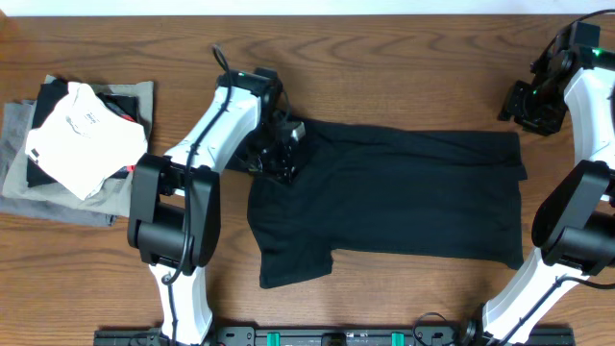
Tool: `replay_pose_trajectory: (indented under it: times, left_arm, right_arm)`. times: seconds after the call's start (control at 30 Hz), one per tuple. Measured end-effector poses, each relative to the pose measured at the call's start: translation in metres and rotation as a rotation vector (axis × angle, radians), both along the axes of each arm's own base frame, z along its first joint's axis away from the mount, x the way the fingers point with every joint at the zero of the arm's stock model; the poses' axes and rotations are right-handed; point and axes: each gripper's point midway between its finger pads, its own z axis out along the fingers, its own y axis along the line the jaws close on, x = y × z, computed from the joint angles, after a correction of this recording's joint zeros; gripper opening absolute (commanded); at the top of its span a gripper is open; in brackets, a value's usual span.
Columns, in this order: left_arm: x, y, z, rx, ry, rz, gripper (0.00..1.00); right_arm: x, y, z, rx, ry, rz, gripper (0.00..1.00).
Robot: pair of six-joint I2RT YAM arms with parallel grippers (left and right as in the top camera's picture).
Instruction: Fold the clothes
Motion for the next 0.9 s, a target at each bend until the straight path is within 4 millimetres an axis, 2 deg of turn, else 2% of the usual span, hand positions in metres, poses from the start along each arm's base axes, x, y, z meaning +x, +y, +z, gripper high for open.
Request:
replay_pose_trajectory:
  times: [0.13,0.27,0.4,0.47,0.5,0.6,0.77,0.9]
  left_arm:
    - [-0.017,0.004,0.003,0.037,0.057,-0.037,0.06]
    - [-0.026,0.025,0.001,0.163,0.082,-0.057,0.09]
    - [-0.02,0.045,-0.003,0.291,0.053,-0.041,0.22]
    - [-0.008,0.046,-0.008,0.31,0.0,-0.029,0.38]
    - [-0.001,0.045,-0.011,0.311,-0.029,-0.015,0.46]
    - [0.017,0.036,-0.016,0.274,-0.101,0.011,0.59]
    - [0.055,0.007,-0.018,0.127,-0.243,0.052,0.66]
    - [0.067,-0.009,-0.015,0.06,-0.295,0.049,0.67]
  right_arm:
    - [-0.001,0.0,0.0,0.001,0.003,0.0,0.53]
    - [-0.001,0.0,0.0,0.001,0.002,0.0,0.53]
    - [0.0,0.003,0.0,0.019,0.0,0.003,0.53]
    - [0.0,0.006,0.0,0.034,-0.004,0.006,0.53]
    - [0.001,0.007,0.001,0.04,-0.007,0.007,0.53]
    - [0.003,0.01,0.001,0.059,-0.016,0.011,0.53]
    - [0.004,0.014,0.002,0.078,-0.023,0.015,0.53]
    - [0.004,0.014,0.002,0.082,-0.024,0.015,0.53]
